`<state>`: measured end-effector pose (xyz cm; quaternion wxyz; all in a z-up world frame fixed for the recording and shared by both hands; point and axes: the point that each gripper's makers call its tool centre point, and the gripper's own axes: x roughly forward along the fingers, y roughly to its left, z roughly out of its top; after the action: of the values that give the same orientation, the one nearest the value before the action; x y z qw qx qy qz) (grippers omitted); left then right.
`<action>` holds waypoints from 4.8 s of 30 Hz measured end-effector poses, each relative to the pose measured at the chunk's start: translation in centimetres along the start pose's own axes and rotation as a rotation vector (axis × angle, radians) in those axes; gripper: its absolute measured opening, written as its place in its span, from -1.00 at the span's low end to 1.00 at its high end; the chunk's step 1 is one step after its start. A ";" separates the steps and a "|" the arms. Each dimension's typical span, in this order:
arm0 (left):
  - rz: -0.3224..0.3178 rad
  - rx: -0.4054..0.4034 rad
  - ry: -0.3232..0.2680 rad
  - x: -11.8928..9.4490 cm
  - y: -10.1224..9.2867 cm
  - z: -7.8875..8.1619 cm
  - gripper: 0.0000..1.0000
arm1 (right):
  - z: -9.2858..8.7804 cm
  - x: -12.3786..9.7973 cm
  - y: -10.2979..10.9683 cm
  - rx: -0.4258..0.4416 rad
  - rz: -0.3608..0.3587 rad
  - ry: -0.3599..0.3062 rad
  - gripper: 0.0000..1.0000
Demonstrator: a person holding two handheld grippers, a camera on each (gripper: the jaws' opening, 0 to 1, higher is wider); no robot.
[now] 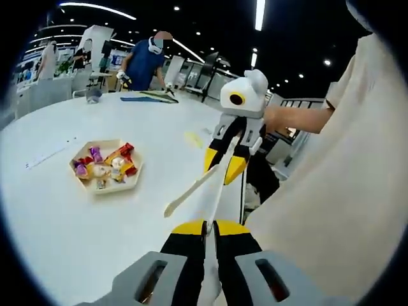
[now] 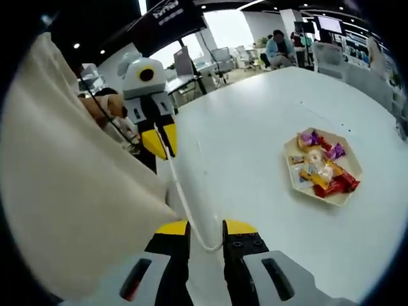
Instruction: Place the target food into the container with the food tongs after gripping and lifting it, then release it inside without dropping or visibly crushing the food.
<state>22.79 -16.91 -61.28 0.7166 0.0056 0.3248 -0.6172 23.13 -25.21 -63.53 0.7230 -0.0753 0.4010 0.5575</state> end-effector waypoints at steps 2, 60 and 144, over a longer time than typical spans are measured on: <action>0.008 -0.010 0.006 0.3 0.5 -0.5 -0.96 | -0.3 0.4 -0.3 0.004 0.001 0.001 -0.61; 0.108 0.178 0.295 6.8 5.1 -8.8 -0.95 | -6.9 5.5 -4.6 0.026 -0.082 0.196 -0.61; 0.239 0.085 0.258 5.1 7.3 -8.9 -0.59 | -9.1 5.8 -6.7 0.089 -0.209 0.260 -0.53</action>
<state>25.30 -16.04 -73.61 0.7364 0.1538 0.3847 -0.5349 24.74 -28.41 -75.65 0.7215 -0.1558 0.5057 0.4465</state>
